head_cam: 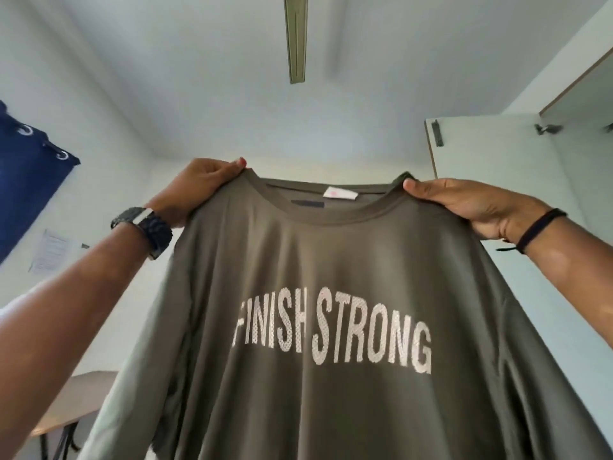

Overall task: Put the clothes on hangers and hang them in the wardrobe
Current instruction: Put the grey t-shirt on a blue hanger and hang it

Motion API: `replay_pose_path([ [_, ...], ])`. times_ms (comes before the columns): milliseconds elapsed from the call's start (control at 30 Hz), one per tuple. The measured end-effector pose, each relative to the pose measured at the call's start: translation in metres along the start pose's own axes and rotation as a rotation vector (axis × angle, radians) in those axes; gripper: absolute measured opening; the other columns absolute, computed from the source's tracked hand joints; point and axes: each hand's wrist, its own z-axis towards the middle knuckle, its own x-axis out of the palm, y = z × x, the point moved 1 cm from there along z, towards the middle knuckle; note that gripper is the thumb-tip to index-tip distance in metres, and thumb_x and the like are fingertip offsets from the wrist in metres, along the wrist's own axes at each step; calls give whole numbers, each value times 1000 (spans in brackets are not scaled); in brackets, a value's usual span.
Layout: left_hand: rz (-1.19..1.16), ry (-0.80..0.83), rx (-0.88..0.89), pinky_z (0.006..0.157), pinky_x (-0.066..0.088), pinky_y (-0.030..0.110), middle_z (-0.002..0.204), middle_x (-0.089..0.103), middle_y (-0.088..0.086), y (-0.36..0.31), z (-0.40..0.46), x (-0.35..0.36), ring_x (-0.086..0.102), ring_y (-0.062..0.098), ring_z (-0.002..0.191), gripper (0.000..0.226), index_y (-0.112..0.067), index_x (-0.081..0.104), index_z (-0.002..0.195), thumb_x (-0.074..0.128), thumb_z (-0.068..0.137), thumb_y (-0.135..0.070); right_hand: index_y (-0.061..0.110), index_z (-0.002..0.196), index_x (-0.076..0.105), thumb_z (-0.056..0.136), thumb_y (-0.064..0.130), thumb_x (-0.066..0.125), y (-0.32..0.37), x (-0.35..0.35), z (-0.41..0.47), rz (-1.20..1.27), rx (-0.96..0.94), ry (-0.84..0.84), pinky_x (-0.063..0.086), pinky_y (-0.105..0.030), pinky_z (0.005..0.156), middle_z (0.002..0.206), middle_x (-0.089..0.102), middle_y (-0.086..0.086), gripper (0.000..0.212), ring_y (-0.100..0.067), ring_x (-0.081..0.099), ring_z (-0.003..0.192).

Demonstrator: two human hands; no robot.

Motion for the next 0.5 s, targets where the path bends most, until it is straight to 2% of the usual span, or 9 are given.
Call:
replay_pose_path([
  [100,54,47,-38,66,50,28,80,69,7,5,4,-2,60,13,66,59,-5,70,90,58,72,-60,8,89,71,76,47,58,-1,3,14,-23,14,-54,59,-24,62,85,74,-9,43,-15,70,65],
  [233,143,273,-267,72,48,35,84,67,18,71,-26,21,59,21,71,60,6,66,91,57,85,-52,5,95,71,77,43,62,-66,36,22,-8,172,15,59,-26,64,91,74,-14,44,-19,71,70],
  [333,144,475,-515,79,50,38,95,69,22,159,-96,54,61,23,78,50,9,67,95,56,92,-40,2,105,69,77,39,65,-162,90,7,4,356,116,58,-29,77,102,72,-16,47,-23,70,84],
  [400,198,606,-696,82,47,41,103,67,27,221,-169,80,59,23,82,53,8,67,97,57,91,-44,1,108,69,79,36,65,-238,138,-17,14,507,217,55,-30,85,107,71,-16,46,-23,68,92],
  [467,179,690,-936,77,44,41,99,65,31,275,-260,106,60,25,78,52,6,67,92,57,90,-45,3,98,71,85,34,65,-312,192,-57,-3,679,336,56,-30,82,103,71,-15,34,-23,68,88],
  [500,166,698,-1029,73,45,37,88,66,28,294,-301,118,60,24,68,46,2,67,83,54,94,-41,7,88,71,87,34,65,-342,214,-75,-23,749,388,56,-27,74,94,72,-12,28,-19,68,80],
])
